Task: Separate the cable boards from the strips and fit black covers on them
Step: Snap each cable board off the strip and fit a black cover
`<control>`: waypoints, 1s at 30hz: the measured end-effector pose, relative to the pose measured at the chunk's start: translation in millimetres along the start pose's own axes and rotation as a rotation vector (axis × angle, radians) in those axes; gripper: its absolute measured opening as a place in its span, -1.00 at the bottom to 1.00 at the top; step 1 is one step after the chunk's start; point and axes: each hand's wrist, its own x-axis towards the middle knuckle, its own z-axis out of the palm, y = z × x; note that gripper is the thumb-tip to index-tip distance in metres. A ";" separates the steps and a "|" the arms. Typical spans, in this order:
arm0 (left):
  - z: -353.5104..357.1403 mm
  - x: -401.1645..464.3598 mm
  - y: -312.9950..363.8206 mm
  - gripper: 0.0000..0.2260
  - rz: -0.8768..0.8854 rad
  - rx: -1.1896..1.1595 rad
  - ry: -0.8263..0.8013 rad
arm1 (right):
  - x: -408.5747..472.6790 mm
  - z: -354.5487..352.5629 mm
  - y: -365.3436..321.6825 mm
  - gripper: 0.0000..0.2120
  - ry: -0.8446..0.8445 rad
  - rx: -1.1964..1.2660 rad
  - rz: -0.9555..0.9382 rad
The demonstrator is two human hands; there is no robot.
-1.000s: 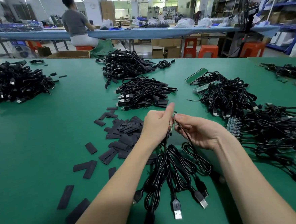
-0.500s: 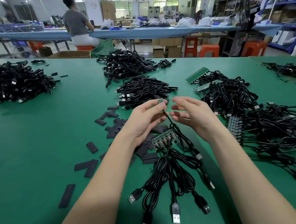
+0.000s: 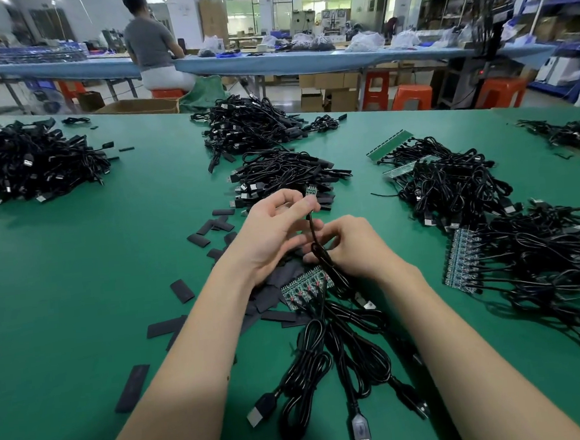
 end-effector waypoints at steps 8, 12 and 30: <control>-0.5 -1.4 -3.2 -0.83 -0.057 -0.009 -0.078 | -5.0 -15.8 -1.4 -0.76 0.022 0.014 0.050; 1.0 -0.6 -3.3 -0.84 -0.082 -0.044 -0.081 | -12.4 -32.2 -0.8 -0.89 0.000 0.563 0.193; 21.0 -2.5 -7.3 -0.88 -0.165 -0.146 -0.059 | -23.5 -53.0 -4.5 -0.77 0.341 1.147 -0.030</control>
